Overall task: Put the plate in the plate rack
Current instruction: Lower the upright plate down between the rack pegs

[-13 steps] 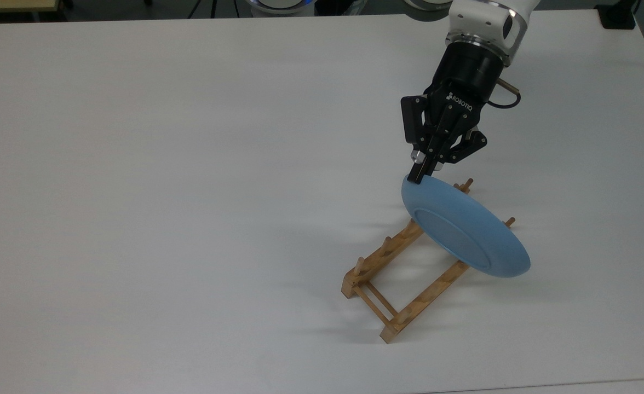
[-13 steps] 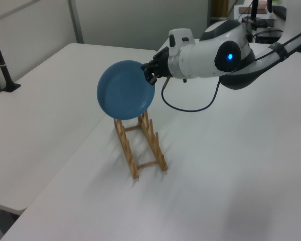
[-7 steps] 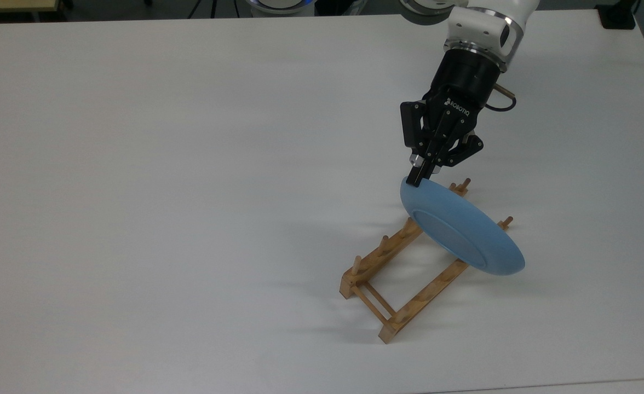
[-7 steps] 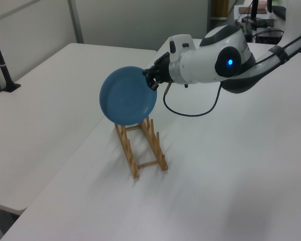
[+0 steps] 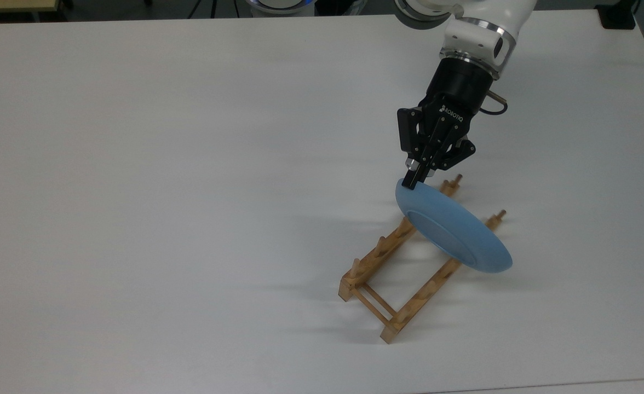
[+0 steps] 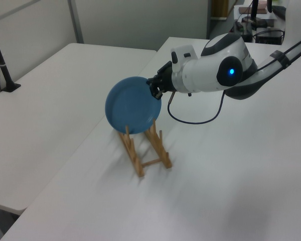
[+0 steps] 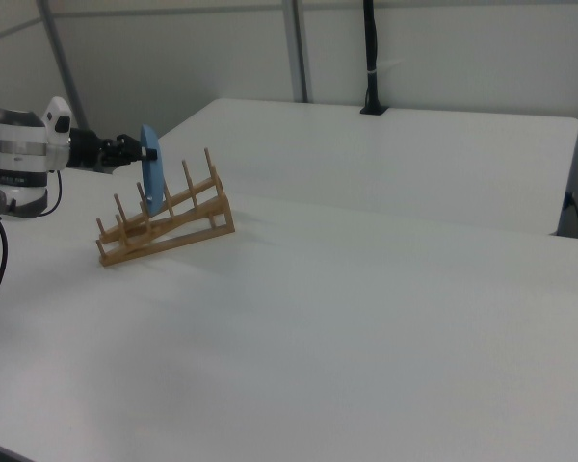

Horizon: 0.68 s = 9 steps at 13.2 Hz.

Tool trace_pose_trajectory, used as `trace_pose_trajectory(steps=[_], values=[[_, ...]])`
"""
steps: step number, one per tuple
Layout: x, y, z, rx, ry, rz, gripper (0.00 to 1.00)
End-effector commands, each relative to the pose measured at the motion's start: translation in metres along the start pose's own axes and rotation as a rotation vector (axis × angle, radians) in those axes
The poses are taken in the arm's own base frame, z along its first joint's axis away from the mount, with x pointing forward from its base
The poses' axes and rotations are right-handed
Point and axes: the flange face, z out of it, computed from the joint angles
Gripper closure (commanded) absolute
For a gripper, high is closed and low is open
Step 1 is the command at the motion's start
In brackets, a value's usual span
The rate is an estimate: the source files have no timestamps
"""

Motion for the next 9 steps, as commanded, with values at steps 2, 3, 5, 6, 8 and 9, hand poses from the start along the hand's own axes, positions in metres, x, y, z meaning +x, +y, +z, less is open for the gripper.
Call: trace_pose_trajectory(steps=[2,3,5,6,8,9], values=[[-0.0139,-0.0032,0.0028,-0.028,-0.015,-0.005,1.0],[-0.0155,-0.0035,0.0042,-0.027,-0.02,-0.003,0.94],[-0.016,-0.0024,0.0061,-0.027,-0.028,0.006,0.54],[-0.0157,0.0001,0.0082,-0.03,-0.032,0.006,0.14],[-0.0128,0.0011,0.0068,-0.029,-0.029,0.013,0.0],[-0.0109,0.0029,0.0061,-0.028,-0.029,0.022,0.0]])
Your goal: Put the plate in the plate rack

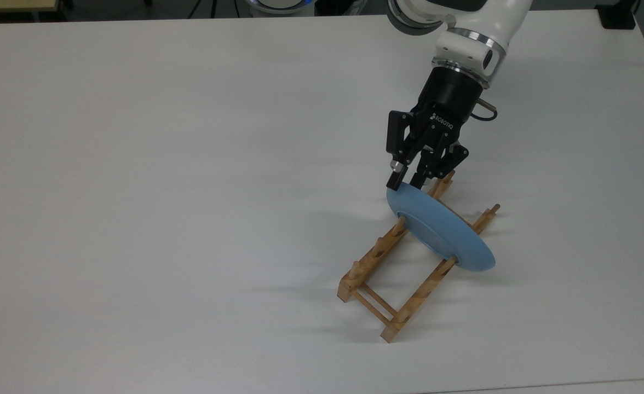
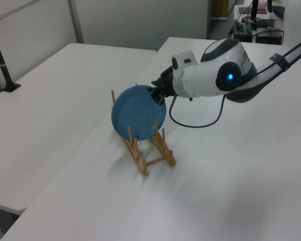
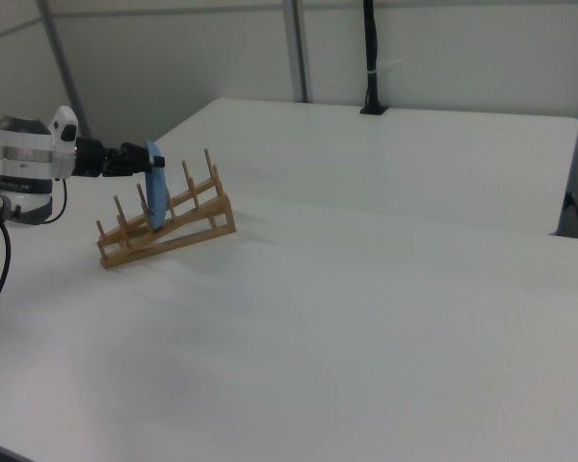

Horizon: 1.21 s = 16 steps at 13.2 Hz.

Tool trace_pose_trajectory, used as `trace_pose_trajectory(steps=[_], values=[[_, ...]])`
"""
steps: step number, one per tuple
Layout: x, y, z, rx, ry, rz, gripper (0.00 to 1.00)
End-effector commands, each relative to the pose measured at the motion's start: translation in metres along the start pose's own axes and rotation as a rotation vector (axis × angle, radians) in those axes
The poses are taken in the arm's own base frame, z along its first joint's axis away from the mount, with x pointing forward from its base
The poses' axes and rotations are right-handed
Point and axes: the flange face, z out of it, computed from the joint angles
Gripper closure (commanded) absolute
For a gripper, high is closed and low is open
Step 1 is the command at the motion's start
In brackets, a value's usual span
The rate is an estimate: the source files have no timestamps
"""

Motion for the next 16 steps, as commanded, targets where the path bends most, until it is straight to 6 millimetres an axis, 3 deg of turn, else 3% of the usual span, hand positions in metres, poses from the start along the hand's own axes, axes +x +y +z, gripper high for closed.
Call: trace_pose_trajectory(steps=[1,3,7,9,12,16], values=[[0.007,0.009,-0.005,-0.02,-0.009,0.047,0.0],[0.024,0.02,-0.012,0.0,-0.064,0.138,0.0],[0.05,0.049,-0.046,0.06,-0.169,0.311,0.0],[0.06,0.075,-0.057,0.075,-0.249,0.415,0.0],[0.064,0.126,-0.073,0.102,-0.489,0.552,0.0],[0.06,0.168,-0.089,0.144,-0.692,0.649,0.0]])
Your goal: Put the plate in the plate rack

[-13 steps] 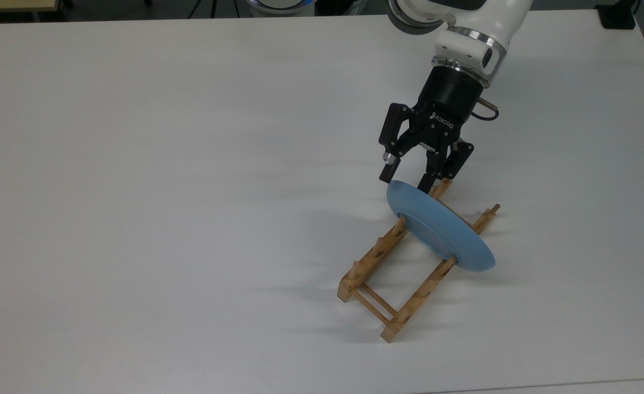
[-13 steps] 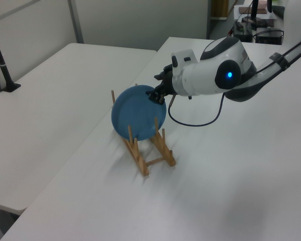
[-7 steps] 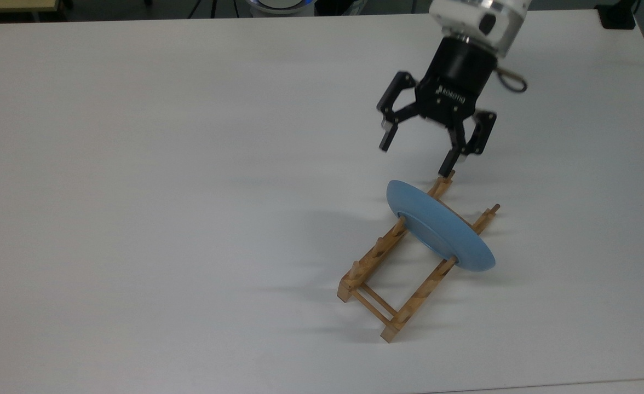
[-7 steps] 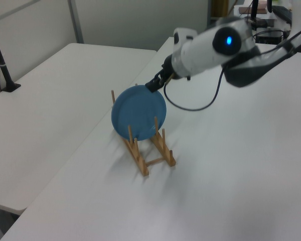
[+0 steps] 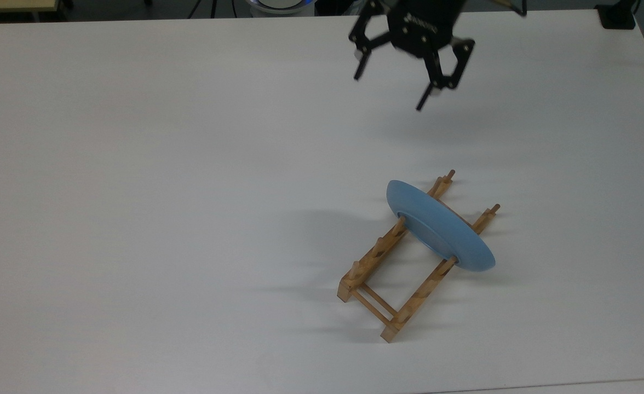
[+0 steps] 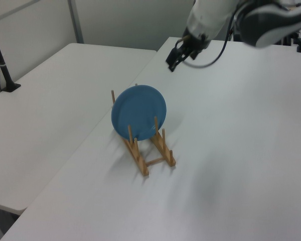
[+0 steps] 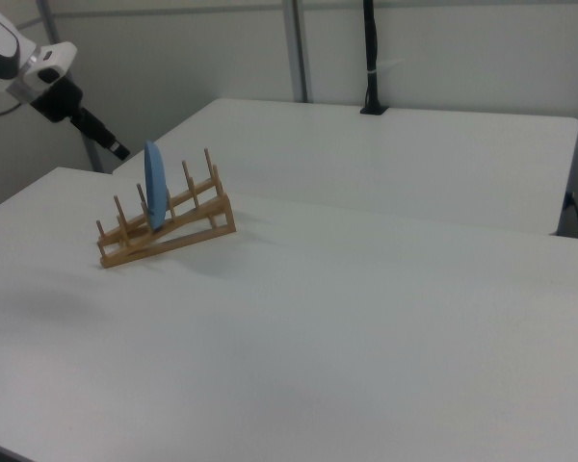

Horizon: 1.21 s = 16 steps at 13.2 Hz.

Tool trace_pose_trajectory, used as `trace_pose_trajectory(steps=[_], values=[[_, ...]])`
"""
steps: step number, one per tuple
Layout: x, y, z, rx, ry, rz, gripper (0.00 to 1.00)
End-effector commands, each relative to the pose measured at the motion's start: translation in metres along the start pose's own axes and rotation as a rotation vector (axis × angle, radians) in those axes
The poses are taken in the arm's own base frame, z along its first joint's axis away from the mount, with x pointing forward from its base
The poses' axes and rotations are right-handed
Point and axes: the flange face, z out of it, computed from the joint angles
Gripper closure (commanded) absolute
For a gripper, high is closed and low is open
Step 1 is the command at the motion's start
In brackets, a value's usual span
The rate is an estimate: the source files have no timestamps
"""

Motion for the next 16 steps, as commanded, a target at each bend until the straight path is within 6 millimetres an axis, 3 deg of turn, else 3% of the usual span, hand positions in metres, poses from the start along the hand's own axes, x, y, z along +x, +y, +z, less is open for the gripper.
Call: trace_pose_trajectory(steps=[1,2,4,6,9,16], values=[[0.008,0.043,-0.023,0.007,-0.164,0.093,0.0],[0.021,0.07,-0.021,0.018,-0.258,0.16,0.0],[0.057,0.143,-0.018,0.086,-0.445,0.334,0.0],[0.073,0.188,-0.013,0.105,-0.499,0.333,0.0],[0.081,0.212,-0.013,0.149,-0.484,0.202,0.0],[0.088,0.226,-0.007,0.286,-0.411,-0.392,0.0]])
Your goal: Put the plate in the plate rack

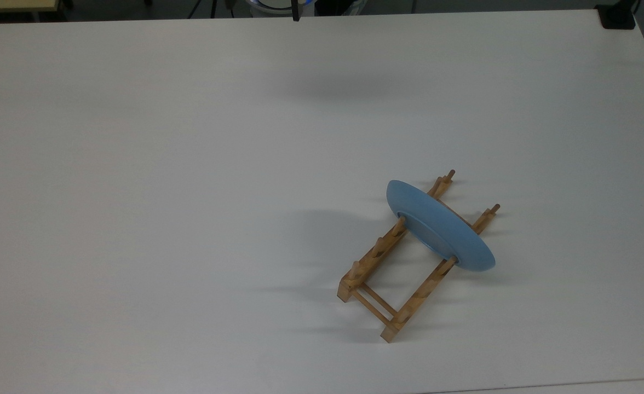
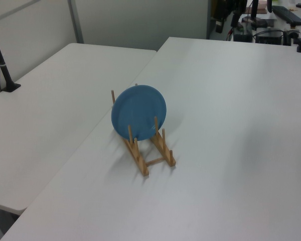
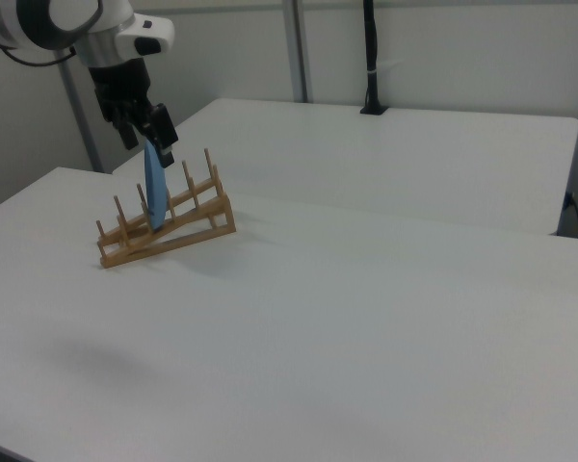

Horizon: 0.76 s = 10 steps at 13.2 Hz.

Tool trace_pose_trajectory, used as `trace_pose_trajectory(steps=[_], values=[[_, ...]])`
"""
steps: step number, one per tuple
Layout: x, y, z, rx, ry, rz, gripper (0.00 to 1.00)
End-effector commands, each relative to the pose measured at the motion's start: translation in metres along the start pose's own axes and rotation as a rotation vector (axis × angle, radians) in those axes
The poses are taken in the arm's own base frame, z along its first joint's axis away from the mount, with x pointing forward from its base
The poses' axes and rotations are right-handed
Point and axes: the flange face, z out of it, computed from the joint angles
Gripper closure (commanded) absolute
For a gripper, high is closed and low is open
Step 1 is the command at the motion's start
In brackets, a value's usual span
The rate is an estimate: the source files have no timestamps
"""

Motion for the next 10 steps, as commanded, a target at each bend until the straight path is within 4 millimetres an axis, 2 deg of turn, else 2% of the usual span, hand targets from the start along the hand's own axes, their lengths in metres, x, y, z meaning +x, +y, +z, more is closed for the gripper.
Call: trace_pose_trajectory(steps=[1,3,10], values=[[-0.004,0.0133,0.0012,0.014,-0.009,-0.265,0.0],[-0.0027,0.0179,0.0027,0.014,-0.013,-0.319,0.0],[-0.0018,0.0137,0.0036,0.013,-0.008,-0.336,0.0]])
